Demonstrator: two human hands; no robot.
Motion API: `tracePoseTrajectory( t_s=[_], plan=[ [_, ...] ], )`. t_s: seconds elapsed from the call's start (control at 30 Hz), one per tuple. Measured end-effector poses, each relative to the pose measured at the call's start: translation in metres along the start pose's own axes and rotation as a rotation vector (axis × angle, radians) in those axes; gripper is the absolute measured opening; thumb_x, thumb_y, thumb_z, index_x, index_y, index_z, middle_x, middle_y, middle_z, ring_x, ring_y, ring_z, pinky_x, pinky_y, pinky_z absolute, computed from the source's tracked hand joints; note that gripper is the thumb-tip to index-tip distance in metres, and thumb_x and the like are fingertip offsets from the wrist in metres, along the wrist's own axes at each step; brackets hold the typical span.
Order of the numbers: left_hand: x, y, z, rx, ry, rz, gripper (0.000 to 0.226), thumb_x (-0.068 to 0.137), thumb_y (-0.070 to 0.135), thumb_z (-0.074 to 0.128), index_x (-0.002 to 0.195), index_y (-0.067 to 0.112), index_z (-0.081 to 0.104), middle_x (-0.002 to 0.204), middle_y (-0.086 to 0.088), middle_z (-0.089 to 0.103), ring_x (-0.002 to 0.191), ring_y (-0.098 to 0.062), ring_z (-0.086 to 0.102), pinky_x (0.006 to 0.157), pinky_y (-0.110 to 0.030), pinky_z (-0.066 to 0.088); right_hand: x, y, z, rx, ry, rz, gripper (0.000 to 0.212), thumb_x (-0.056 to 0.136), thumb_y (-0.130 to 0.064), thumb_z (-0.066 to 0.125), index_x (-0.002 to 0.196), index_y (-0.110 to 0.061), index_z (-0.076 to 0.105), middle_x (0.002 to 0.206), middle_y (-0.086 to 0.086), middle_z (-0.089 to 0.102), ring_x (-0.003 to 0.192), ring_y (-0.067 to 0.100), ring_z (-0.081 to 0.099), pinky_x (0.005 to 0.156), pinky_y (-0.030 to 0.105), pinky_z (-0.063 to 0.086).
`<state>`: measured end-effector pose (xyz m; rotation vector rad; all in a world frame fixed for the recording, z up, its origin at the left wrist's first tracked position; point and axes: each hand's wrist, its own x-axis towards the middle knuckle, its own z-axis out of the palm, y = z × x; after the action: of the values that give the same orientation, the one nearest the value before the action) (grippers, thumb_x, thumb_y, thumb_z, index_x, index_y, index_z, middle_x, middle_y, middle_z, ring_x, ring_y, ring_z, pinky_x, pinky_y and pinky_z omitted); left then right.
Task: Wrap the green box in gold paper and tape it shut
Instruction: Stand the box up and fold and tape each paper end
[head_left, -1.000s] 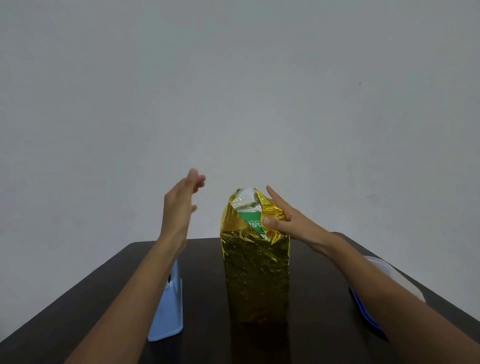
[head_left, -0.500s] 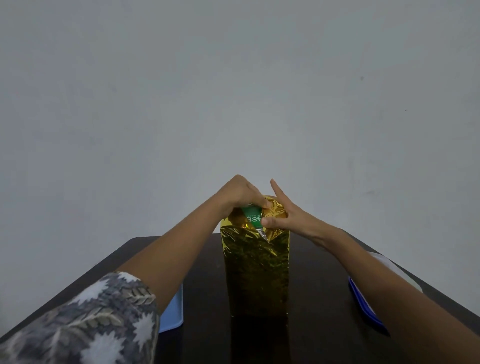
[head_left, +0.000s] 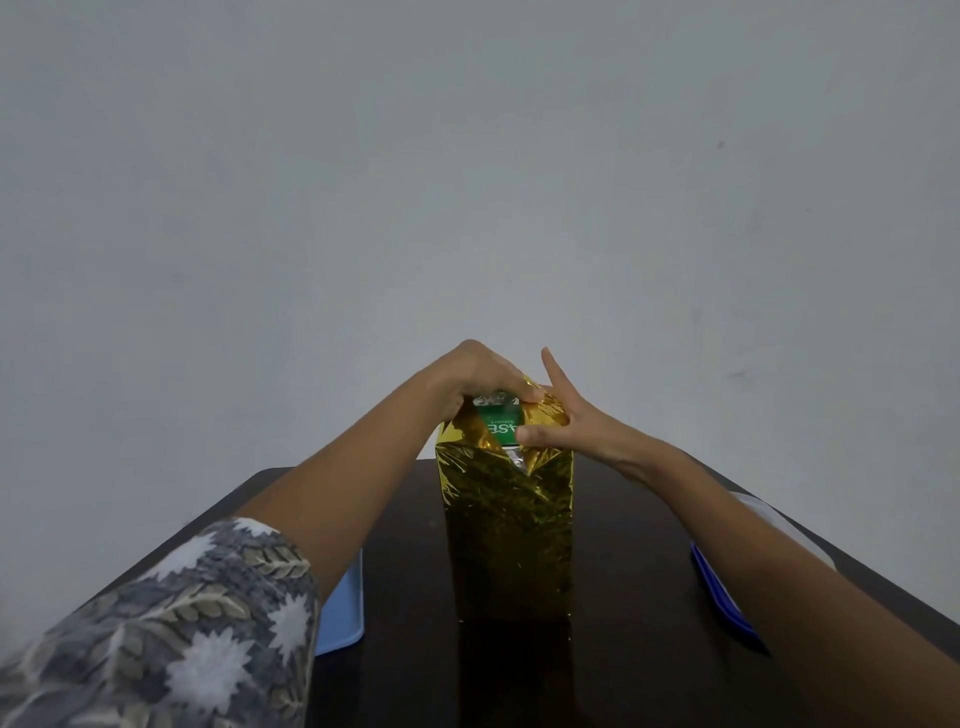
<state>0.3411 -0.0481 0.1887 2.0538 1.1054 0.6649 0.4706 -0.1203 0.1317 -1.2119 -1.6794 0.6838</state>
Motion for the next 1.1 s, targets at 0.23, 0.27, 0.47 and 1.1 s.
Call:
tracePoseTrajectory(
  t_s=[0.23,0.27,0.47,1.1],
  plan=[
    [-0.001,-0.004,-0.013,0.031,0.054,-0.024,0.04,0.074,0.046,0.074,0.093,0.012,0.065,0.135,-0.013,0.049,0.123,-0.032,0.045,0.086,-0.04,0.045,-0.001,0.0,0.001,-0.013,0.015,0.011,0.163,0.021,-0.077,0.074,0.148,-0.029,-0.016,0.15,0.001,0.023,0.099,-0.008,0.048,0.068,-0.004,0.041],
    [-0.003,-0.004,-0.013,0.072,0.025,-0.028,0.04,0.074,0.051,0.071,0.089,0.014,0.067,0.138,-0.012,0.047,0.127,-0.033,0.042,0.09,-0.043,0.044,-0.002,0.0,0.002,-0.015,0.017,0.014,0.163,0.02,-0.078,0.074,0.148,-0.03,-0.016,0.153,0.003,0.021,0.106,-0.001,0.045,0.068,-0.005,0.04],
    [0.001,-0.013,-0.001,0.115,0.08,0.116,0.04,0.071,0.031,0.081,0.098,0.003,0.071,0.1,-0.011,0.067,0.089,-0.022,0.061,0.078,-0.034,0.052,-0.002,-0.001,0.004,-0.024,0.018,0.022,0.162,0.021,-0.078,0.074,0.147,-0.032,-0.017,0.156,0.001,0.014,0.118,0.006,0.034,0.074,-0.001,0.041],
    [-0.001,-0.032,-0.002,-0.096,0.045,-0.033,0.089,0.068,0.027,0.083,0.136,0.007,0.029,0.123,-0.015,0.049,0.108,-0.028,0.056,0.078,-0.034,0.054,-0.009,0.004,0.01,-0.034,0.22,-0.009,0.113,0.055,-0.082,0.054,0.148,-0.04,0.007,0.156,-0.013,0.011,0.137,0.011,0.025,0.102,0.031,0.034]
  ],
)
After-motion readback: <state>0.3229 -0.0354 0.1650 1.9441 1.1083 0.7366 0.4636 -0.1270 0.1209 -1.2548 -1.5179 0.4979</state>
